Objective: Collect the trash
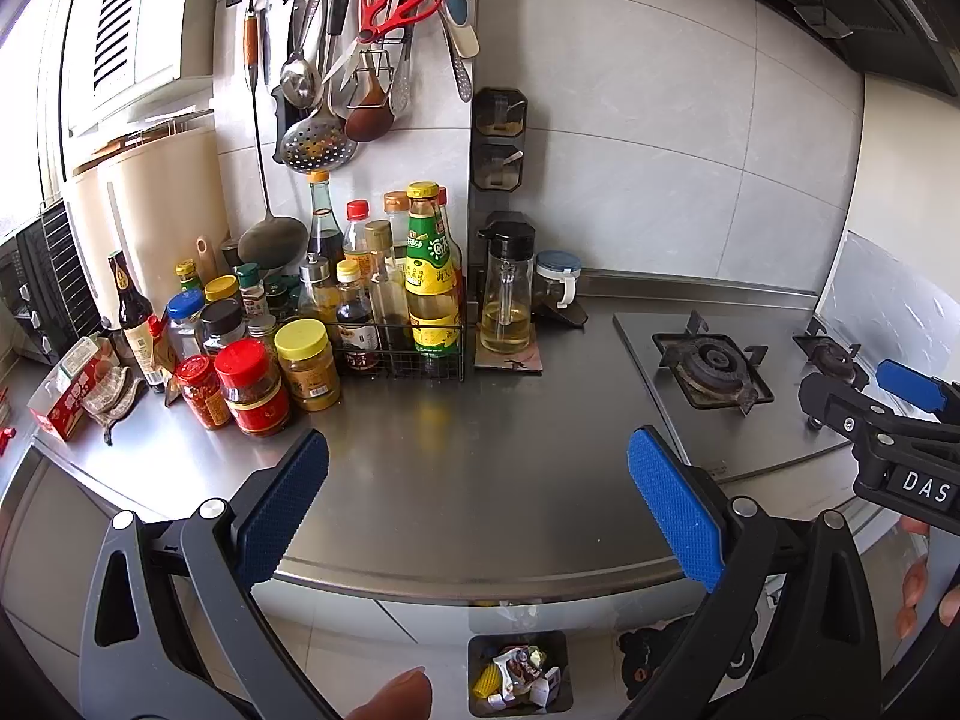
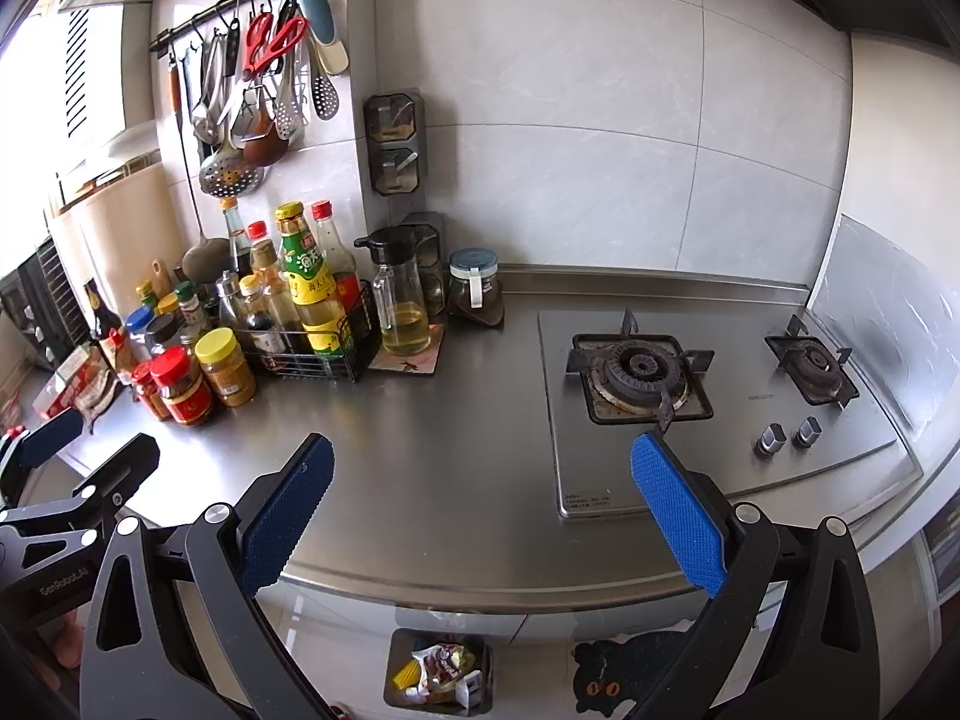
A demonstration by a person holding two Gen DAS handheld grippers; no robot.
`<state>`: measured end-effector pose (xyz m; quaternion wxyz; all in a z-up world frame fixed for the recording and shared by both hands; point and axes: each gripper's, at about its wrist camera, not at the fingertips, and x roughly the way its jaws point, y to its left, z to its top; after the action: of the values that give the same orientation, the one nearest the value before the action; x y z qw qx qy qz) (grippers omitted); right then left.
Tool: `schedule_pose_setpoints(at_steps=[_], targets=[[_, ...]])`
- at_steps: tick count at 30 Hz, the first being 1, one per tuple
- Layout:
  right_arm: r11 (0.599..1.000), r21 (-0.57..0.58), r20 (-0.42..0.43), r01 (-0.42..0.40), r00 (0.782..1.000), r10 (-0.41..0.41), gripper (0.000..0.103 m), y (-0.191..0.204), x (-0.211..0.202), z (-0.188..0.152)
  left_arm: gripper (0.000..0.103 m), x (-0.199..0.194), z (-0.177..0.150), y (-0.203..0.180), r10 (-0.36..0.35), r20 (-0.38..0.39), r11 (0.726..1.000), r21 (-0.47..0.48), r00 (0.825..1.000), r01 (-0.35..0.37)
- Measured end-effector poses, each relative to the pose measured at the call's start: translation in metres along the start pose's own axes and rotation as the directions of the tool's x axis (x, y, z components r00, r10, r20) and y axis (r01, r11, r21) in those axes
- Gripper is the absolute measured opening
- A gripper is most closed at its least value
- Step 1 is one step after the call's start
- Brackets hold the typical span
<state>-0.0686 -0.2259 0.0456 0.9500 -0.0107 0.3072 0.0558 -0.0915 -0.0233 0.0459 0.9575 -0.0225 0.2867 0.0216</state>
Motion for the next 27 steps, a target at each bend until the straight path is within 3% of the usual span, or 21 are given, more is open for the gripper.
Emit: schedule_pose_setpoints(at_steps=[27], targets=[[1.000,0.012,-0.035,0.000,0.999,0.001,0.100,-0.006,0.012,-0.003,0.095,0.011,-0.002,0.004,0.000,-0.022,1.000,0.005,1.000,0.000]])
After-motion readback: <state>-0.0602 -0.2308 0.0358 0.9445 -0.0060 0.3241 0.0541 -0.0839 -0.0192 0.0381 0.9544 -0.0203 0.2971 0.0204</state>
